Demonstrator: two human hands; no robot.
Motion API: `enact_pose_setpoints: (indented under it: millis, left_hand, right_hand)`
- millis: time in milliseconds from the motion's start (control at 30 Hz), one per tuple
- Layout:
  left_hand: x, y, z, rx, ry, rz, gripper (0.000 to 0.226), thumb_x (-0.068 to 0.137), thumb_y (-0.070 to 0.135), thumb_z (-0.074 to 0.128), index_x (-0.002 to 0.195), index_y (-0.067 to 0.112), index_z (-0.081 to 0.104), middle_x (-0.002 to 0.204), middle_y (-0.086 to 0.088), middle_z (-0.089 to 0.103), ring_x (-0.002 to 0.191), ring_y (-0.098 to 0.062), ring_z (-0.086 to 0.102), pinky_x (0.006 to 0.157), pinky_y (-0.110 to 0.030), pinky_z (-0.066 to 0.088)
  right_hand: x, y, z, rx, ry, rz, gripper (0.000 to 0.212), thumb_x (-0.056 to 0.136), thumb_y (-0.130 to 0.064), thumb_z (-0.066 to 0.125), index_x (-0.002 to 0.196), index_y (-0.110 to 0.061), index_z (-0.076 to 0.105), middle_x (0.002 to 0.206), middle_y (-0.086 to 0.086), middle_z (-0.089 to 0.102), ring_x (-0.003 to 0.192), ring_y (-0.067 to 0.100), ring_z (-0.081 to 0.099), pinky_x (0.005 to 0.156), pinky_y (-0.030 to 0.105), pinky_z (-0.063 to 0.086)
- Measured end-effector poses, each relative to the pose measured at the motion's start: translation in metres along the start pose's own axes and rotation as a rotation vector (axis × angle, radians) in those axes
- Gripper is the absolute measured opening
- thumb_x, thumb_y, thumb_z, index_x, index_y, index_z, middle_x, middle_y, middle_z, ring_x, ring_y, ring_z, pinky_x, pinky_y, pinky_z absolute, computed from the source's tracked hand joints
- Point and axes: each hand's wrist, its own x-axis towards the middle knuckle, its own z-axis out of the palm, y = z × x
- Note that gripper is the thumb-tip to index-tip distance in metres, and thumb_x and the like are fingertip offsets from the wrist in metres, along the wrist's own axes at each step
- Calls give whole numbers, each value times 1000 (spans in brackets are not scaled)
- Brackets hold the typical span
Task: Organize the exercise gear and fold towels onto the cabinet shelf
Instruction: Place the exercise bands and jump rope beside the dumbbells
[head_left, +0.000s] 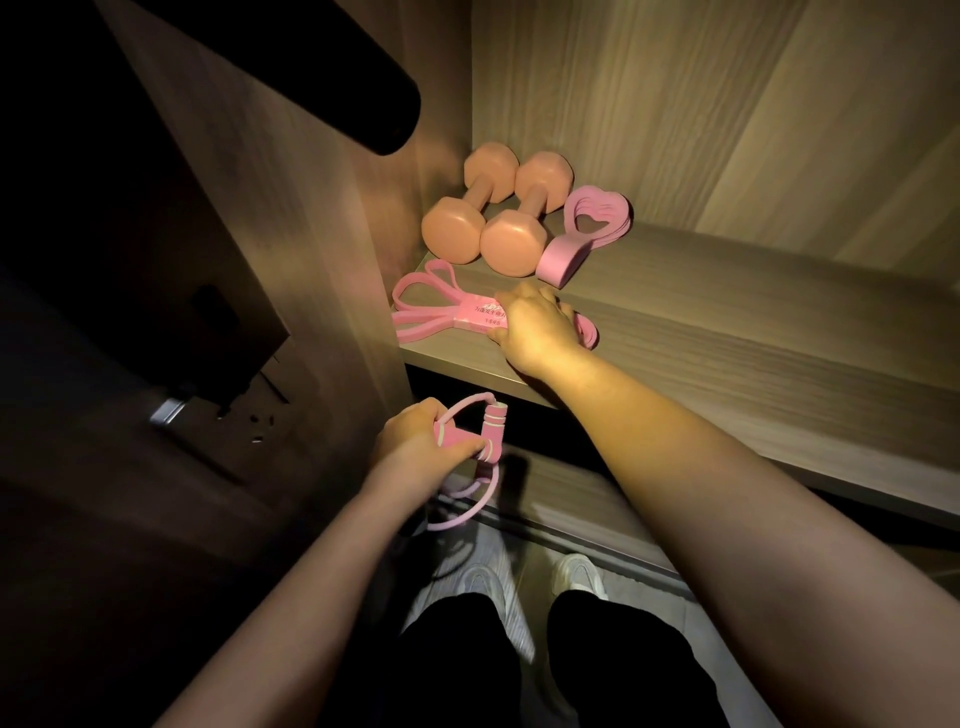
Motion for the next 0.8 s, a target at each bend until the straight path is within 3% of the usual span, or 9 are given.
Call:
enact_pose_setpoints:
  millis: [200, 367, 567, 733, 800]
  left_hand:
    - [-24, 9, -14, 15, 5, 70, 37, 71, 45, 79, 76, 20, 54, 76, 3, 59, 68, -13, 56, 53, -26, 39]
    - [-64, 21, -23, -10, 28, 176, 39, 68, 49, 79, 77, 19, 56, 75, 2, 61, 71, -16, 59, 62, -35, 50]
    - [-100, 33, -26, -17, 28, 207, 34, 70, 46, 80, 77, 20, 57, 75, 2, 62, 70, -17, 61, 60, -35, 53]
    - [-95, 29, -29, 19, -1, 178, 32, 74, 41, 79, 81, 18, 58, 80, -1, 62, 76, -19, 62, 66, -40, 55]
    - [-88, 29, -30, 28, -7, 166, 32, 74, 41, 79, 80, 18, 57, 79, 0, 62, 74, -19, 61, 62, -38, 54]
  right_hand:
    - [-40, 14, -11, 115, 14, -27, 63, 96, -22, 55, 150, -7, 25, 155, 9, 27, 145, 26, 20, 119, 47, 16]
    - [-106, 32, -22, 348, 119, 51, 52, 95, -11, 52, 144, -2, 39, 149, 14, 38, 136, 28, 38, 112, 30, 25]
    - [-151, 49, -24, 218, -11, 100, 52, 95, -20, 52, 145, -10, 39, 147, 12, 38, 133, 30, 39, 110, 38, 34]
    - [-130, 51, -27, 236, 4, 220, 55, 95, -22, 57, 145, -11, 37, 138, 18, 45, 126, 35, 45, 103, 41, 39]
    - [-116, 51, -26, 245, 29, 241, 55, 93, -20, 60, 143, -11, 40, 133, 18, 50, 123, 34, 48, 100, 39, 40]
